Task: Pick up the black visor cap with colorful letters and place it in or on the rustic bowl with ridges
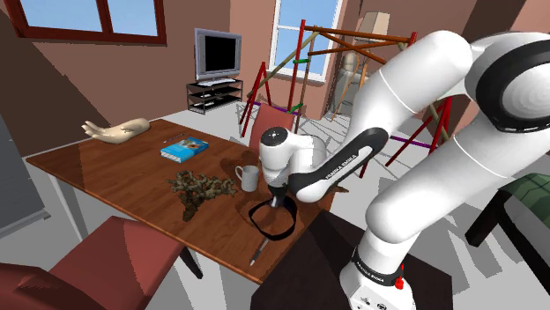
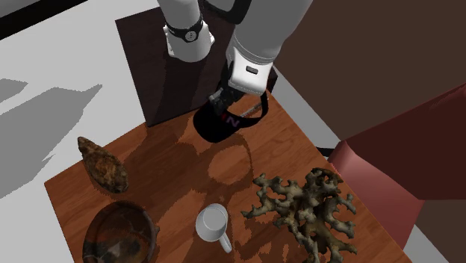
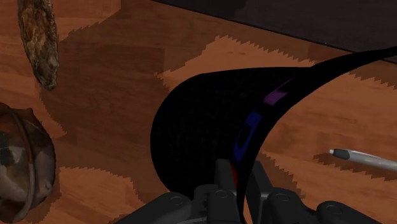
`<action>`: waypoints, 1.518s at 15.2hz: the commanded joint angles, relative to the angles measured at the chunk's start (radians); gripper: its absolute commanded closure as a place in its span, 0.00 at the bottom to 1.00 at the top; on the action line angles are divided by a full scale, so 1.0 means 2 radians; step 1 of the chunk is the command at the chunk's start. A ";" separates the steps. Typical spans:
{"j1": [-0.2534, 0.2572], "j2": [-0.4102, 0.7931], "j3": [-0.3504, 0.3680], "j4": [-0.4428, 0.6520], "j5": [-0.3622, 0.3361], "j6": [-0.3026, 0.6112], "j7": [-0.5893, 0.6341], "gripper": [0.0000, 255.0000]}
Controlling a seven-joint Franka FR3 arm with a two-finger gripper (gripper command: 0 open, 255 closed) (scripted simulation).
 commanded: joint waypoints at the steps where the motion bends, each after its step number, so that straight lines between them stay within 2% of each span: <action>1: 0.011 -0.018 -0.009 0.001 0.017 -0.016 -0.018 1.00; 8: 0.038 -0.068 -0.031 0.014 0.053 -0.073 -0.062 1.00; 15: 0.053 -0.104 -0.045 0.034 0.073 -0.124 -0.092 1.00; 23: -0.034 -0.024 -0.106 0.091 -0.004 -0.070 -0.159 1.00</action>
